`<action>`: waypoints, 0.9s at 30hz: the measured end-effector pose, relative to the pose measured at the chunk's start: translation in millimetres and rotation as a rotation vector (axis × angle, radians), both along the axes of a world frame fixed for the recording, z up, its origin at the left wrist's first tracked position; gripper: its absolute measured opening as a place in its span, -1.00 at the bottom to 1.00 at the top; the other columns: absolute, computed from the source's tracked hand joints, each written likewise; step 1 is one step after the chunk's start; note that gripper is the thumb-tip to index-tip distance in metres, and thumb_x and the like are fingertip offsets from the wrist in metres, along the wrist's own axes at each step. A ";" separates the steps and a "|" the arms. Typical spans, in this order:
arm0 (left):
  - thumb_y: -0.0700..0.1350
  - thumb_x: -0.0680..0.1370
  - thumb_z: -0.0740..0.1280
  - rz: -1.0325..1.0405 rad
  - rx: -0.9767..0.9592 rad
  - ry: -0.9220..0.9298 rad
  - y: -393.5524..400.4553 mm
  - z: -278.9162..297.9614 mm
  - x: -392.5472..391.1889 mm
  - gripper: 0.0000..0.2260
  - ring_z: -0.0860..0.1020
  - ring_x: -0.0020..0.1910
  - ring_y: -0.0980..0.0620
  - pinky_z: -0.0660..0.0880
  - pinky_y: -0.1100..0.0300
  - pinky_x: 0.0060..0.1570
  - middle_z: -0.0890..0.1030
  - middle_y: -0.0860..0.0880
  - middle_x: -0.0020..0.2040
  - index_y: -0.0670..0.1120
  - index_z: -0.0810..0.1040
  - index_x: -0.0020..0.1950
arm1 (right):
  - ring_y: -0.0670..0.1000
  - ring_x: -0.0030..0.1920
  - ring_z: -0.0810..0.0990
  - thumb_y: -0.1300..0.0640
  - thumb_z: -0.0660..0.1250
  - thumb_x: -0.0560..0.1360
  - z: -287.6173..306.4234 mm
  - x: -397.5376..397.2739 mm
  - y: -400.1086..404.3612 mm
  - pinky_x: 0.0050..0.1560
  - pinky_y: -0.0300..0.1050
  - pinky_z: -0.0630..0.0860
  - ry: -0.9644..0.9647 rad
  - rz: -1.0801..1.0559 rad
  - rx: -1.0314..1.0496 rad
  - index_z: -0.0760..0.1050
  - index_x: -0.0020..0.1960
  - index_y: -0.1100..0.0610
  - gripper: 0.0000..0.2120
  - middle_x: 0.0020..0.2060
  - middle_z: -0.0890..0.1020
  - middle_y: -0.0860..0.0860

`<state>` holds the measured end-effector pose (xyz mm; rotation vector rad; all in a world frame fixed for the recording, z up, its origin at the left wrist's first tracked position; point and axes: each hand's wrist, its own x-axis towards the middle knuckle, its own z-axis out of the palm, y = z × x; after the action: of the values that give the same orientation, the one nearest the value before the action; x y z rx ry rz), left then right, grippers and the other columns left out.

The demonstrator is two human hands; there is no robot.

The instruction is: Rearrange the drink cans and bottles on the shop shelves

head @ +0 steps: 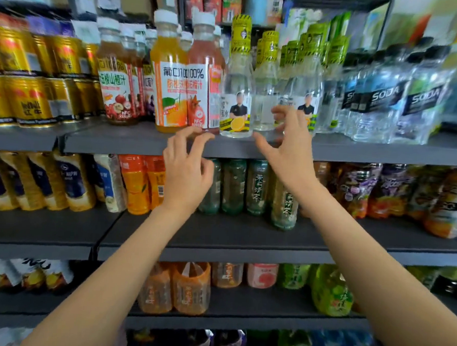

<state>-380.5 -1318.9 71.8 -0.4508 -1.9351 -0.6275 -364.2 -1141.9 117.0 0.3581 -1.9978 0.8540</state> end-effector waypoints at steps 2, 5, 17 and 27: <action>-0.26 0.48 0.22 0.069 0.061 -0.101 -2.8 15.4 -2.9 -0.63 0.27 0.31 -0.16 0.23 -0.02 0.26 0.33 -0.19 0.32 -0.11 0.44 0.29 | 0.04 0.22 0.40 0.03 0.42 0.44 23.9 -13.9 -11.5 0.03 -0.34 0.28 -0.072 0.016 0.055 0.23 0.37 0.21 -0.37 0.26 0.38 0.10; -0.22 0.54 0.20 0.142 0.147 -0.234 -8.2 32.1 -7.4 -0.60 0.13 0.41 -0.20 0.15 -0.09 0.35 0.15 -0.18 0.46 -0.02 0.36 0.37 | 0.10 0.39 0.29 0.01 0.46 0.40 48.1 -36.4 -30.8 0.19 -0.22 0.26 -0.264 0.128 -0.034 0.01 0.47 0.26 -0.13 0.43 0.26 0.15; -0.04 0.58 0.16 0.216 -0.083 -0.419 10.6 51.1 -25.7 -0.57 -0.16 0.46 -0.30 -0.06 -0.23 0.39 -0.08 -0.10 0.54 0.17 0.22 0.44 | 0.16 0.34 0.31 0.07 0.46 0.40 42.0 -68.8 -25.3 0.08 -0.12 0.32 -0.360 -0.033 -0.226 0.03 0.44 0.29 -0.17 0.38 0.24 0.21; 0.01 0.58 0.17 0.177 -0.064 -0.432 8.1 51.2 -25.6 -0.59 -0.18 0.45 -0.28 0.00 -0.21 0.38 -0.05 -0.04 0.55 0.18 0.26 0.43 | 0.20 0.31 0.35 -0.13 0.42 0.40 33.3 -69.9 -23.4 0.18 -0.01 0.40 -0.226 -0.443 -0.017 0.08 0.42 0.32 -0.14 0.29 0.36 0.22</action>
<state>-406.1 -1310.8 123.0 -0.1862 -2.3789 -0.5821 -434.2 -1165.3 150.3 -0.1979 -2.1590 0.6476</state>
